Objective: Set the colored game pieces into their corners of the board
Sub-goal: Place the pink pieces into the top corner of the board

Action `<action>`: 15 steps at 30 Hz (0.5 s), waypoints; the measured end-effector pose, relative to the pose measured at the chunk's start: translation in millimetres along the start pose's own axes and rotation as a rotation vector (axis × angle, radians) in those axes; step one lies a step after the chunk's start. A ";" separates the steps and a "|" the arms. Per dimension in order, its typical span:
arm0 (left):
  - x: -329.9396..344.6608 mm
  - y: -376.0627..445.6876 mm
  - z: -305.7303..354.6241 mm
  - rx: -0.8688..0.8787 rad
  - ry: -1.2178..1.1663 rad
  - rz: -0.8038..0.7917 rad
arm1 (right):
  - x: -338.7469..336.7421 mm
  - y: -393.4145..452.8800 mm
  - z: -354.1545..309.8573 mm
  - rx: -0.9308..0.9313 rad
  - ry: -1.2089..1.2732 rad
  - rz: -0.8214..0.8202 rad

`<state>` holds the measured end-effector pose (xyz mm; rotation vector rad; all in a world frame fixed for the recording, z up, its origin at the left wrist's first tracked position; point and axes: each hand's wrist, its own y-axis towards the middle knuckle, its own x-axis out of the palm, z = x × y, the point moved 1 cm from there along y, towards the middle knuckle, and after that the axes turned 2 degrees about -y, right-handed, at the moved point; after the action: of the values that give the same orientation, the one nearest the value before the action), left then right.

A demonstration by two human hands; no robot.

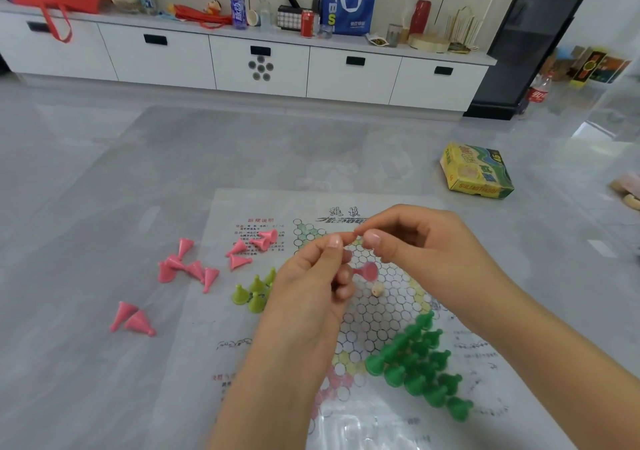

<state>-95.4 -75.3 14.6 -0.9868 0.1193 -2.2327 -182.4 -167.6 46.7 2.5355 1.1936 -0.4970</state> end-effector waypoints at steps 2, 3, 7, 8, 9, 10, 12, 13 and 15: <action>0.3 0.4 -1.4 0.001 -0.002 0.011 | 3.1 0.8 0.7 -0.015 -0.026 -0.015; 0.6 0.2 -1.8 0.010 0.004 0.019 | 3.6 1.0 1.5 -0.021 -0.046 -0.018; -0.1 -2.1 4.8 0.107 0.089 0.064 | -9.3 2.8 12.3 -0.001 -0.160 0.086; -0.9 -2.4 7.7 0.128 0.098 0.068 | -13.9 2.8 15.3 0.010 -0.178 0.102; -2.1 -2.1 10.5 0.141 0.096 0.077 | -18.0 2.5 18.8 0.026 -0.196 0.101; -3.4 -1.9 12.9 0.145 0.088 0.090 | -21.7 1.8 22.5 0.051 -0.220 0.083; -5.2 -1.1 15.4 0.140 0.069 0.111 | -28.6 1.1 30.6 0.107 -0.327 -0.003; -5.3 -1.0 15.4 0.133 0.067 0.115 | -32.6 1.5 35.1 0.126 -0.418 -0.056; -4.6 -1.1 14.3 0.120 0.068 0.118 | -40.4 3.2 44.4 0.162 -0.603 -0.141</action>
<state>-84.0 -69.0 22.3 -0.8192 0.0708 -2.1391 -212.0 -214.9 24.5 2.1703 1.1227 -1.3223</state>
